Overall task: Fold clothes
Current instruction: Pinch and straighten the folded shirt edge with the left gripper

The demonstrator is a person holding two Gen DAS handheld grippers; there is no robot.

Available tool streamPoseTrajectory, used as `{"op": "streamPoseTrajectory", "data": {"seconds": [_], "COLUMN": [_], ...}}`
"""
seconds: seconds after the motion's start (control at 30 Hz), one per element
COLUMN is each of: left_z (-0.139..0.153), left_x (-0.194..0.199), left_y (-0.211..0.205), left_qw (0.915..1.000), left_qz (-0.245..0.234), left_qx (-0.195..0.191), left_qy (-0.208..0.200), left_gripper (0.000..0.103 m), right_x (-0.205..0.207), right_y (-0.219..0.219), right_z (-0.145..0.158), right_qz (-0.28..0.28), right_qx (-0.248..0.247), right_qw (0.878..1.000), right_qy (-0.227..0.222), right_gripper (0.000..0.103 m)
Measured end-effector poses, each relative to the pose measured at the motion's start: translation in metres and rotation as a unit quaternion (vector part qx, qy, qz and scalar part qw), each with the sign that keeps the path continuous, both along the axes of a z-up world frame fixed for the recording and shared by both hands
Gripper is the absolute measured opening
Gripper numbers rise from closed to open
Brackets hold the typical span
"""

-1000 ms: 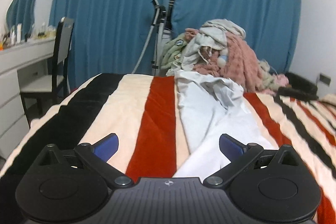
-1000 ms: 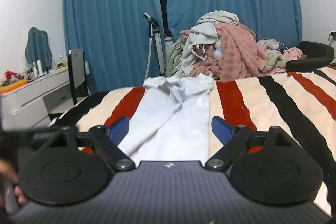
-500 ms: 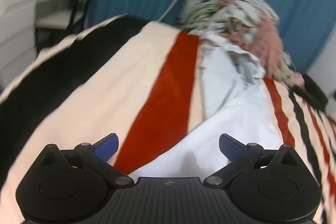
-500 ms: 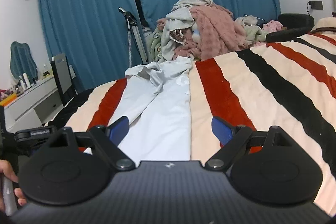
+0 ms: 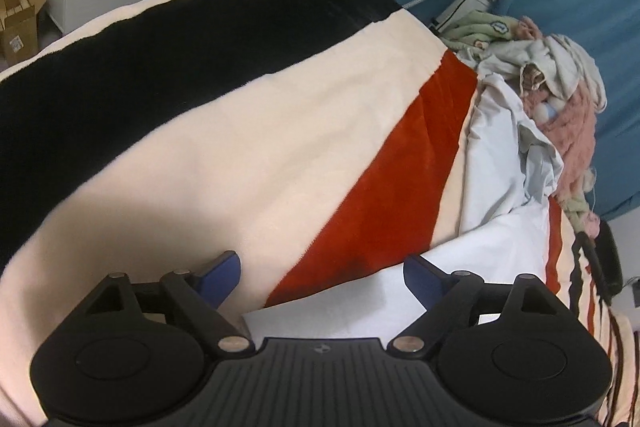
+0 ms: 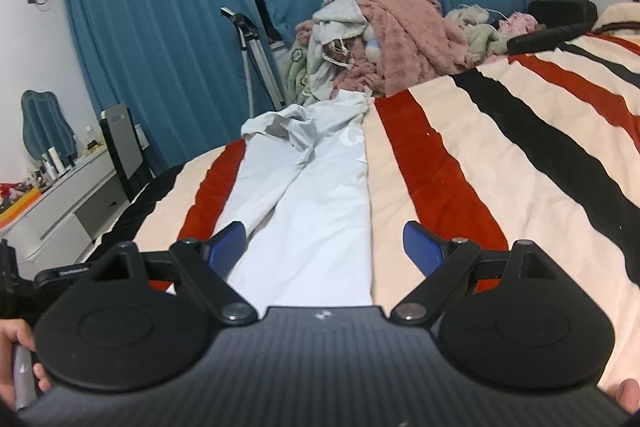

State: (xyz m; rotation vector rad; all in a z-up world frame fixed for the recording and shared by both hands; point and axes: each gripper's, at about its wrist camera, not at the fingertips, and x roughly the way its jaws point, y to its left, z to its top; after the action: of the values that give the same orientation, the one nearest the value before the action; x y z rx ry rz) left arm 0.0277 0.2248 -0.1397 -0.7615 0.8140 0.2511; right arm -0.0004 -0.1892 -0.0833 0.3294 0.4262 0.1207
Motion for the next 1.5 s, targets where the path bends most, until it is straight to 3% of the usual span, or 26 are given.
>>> {"op": "streamPoseTrajectory", "data": {"seconds": [0.27, 0.43, 0.53, 0.6, 0.7, 0.8, 0.87, 0.97, 1.13, 1.23, 1.33, 1.5], "left_z": [0.0, 0.001, 0.002, 0.002, 0.006, 0.026, 0.045, 0.068, 0.094, 0.088, 0.073, 0.039], "left_x": [-0.018, -0.026, -0.029, -0.028, -0.031, -0.041, -0.051, -0.071, -0.108, -0.118, -0.115, -0.103], "left_y": [-0.002, -0.013, -0.022, -0.024, -0.025, -0.039, -0.054, -0.094, -0.169, -0.209, -0.238, -0.26], "left_qw": [0.9999, 0.9999, 0.9996, 0.9995, 0.9996, 0.9964, 0.9888, 0.9659, 0.9063, 0.8823, 0.8744, 0.875], "left_qz": [0.014, -0.003, -0.02, -0.021, -0.017, -0.032, -0.052, -0.121, -0.253, -0.325, -0.371, -0.407], "left_qx": [-0.005, -0.002, 0.005, 0.012, 0.019, 0.073, 0.12, 0.187, 0.271, 0.274, 0.253, 0.23], "left_qy": [0.007, 0.014, 0.019, 0.023, 0.011, -0.031, -0.073, -0.132, -0.203, -0.203, -0.183, -0.126], "left_gripper": [0.073, 0.067, 0.048, 0.02, 0.009, 0.008, 0.008, 0.008, 0.007, 0.007, 0.007, 0.008], "right_x": [0.004, 0.005, 0.006, 0.007, 0.006, 0.005, 0.004, 0.001, 0.0, -0.002, -0.003, -0.003], "right_y": [-0.007, -0.01, -0.012, -0.013, -0.014, -0.016, -0.017, -0.021, -0.032, -0.04, -0.045, -0.05], "right_z": [-0.005, -0.007, -0.009, -0.01, -0.01, -0.008, -0.005, -0.002, 0.004, 0.007, 0.009, 0.009], "right_qz": [-0.01, -0.012, -0.013, -0.014, -0.015, -0.016, -0.019, -0.025, -0.039, -0.048, -0.054, -0.059], "right_qx": [0.023, 0.03, 0.037, 0.039, 0.04, 0.044, 0.041, 0.033, 0.042, 0.049, 0.049, 0.05], "right_qw": [0.999, 0.999, 0.998, 0.998, 0.998, 0.998, 0.998, 0.999, 0.998, 0.998, 0.997, 0.997], "right_qy": [0.025, 0.036, 0.044, 0.049, 0.053, 0.049, 0.042, 0.034, 0.023, 0.016, 0.014, 0.014], "right_gripper": [0.087, 0.087, 0.087, 0.087, 0.087, 0.087, 0.087, 0.087, 0.087, 0.087, 0.087, 0.087]}}
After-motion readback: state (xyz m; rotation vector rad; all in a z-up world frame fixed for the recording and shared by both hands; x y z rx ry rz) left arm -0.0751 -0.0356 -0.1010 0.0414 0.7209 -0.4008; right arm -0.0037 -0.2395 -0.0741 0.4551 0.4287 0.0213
